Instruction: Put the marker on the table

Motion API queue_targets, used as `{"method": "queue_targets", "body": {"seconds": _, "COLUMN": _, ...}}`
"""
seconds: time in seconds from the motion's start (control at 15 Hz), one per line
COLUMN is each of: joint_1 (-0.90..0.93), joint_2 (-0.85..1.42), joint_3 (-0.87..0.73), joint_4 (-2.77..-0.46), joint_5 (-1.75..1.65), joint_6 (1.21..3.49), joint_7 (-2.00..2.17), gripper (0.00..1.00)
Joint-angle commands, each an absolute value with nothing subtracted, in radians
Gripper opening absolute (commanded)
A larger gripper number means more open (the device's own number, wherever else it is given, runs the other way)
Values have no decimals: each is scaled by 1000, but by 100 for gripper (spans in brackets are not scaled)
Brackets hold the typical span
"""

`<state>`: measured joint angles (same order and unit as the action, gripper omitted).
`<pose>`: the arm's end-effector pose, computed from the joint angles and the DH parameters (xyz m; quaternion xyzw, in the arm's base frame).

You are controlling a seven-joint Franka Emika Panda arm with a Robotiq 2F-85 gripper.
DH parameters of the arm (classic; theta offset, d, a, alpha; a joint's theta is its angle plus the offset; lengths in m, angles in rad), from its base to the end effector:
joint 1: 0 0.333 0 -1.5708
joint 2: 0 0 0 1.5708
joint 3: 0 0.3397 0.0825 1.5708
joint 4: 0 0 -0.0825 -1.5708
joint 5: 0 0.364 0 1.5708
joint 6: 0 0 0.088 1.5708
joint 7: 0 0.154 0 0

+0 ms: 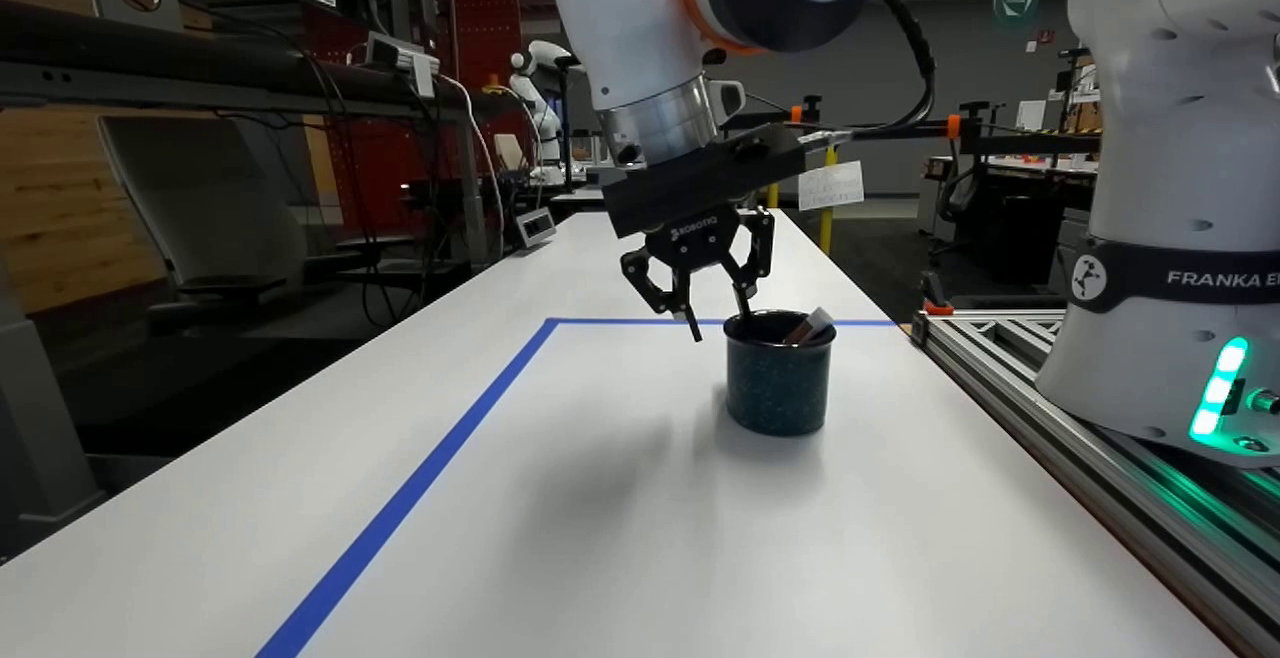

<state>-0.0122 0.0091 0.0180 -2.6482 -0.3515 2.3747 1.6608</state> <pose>0.3721 -0.0128 0.2170 0.7640 -0.6218 -0.0175 0.1714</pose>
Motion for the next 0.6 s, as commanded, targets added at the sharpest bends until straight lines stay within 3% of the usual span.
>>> {"method": "queue_targets", "body": {"seconds": 0.0, "joint_1": -8, "joint_2": 29, "joint_3": 5, "joint_4": -2627, "joint_5": -365, "joint_6": 2394, "joint_7": 1641, "gripper": 84}}
{"method": "queue_targets", "body": {"seconds": 0.13, "joint_1": 2, "joint_2": -13, "joint_3": 12, "joint_4": -2647, "joint_5": -356, "joint_6": 2394, "joint_7": 1615, "gripper": 99}}
{"method": "queue_targets", "body": {"seconds": 0.53, "joint_1": 24, "joint_2": -164, "joint_3": 37, "joint_4": -2733, "joint_5": -263, "joint_6": 2347, "joint_7": 1343, "gripper": 100}}
